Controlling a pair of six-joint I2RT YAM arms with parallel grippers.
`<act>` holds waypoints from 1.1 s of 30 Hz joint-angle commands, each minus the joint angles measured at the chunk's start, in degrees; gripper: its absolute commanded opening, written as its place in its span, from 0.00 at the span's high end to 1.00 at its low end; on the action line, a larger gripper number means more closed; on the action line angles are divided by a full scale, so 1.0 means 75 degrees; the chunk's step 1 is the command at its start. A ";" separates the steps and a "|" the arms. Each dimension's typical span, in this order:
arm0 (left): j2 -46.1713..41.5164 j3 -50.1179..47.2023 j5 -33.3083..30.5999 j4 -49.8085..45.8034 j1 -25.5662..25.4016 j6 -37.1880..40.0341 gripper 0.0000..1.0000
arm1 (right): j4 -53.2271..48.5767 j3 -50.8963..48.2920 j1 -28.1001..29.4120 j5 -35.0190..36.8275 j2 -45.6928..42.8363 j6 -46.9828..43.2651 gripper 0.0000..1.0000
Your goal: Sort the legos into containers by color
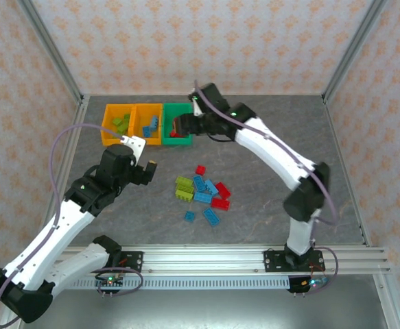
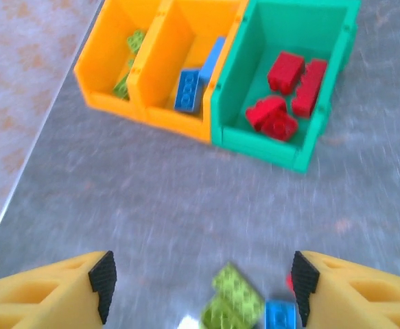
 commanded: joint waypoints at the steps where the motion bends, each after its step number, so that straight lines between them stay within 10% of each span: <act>1: 0.0316 0.0437 0.0425 -0.0506 0.0033 -0.1956 0.00 | -0.0469 -0.1446 -0.0020 -0.0378 -0.1330 0.0183 0.27; 7: 0.0523 -0.0541 0.1843 -0.0043 -0.0088 -0.5988 0.02 | -0.0443 -0.4003 -0.0028 -0.0027 -0.3872 0.0648 0.16; 14: 0.1097 -0.1994 0.1626 0.0999 -0.1295 -0.9902 0.08 | -0.0395 -0.5392 -0.0051 0.0853 -0.5007 0.1136 0.08; 21: 0.3242 -0.1195 0.1508 0.1371 -0.2460 -1.0108 0.08 | -0.0427 -0.5292 -0.0060 0.0620 -0.4382 0.1138 0.08; 33: 0.4935 -0.0942 0.1288 0.2027 -0.2418 -0.9772 0.20 | -0.0251 -0.5461 -0.0054 0.0491 -0.4216 0.1459 0.08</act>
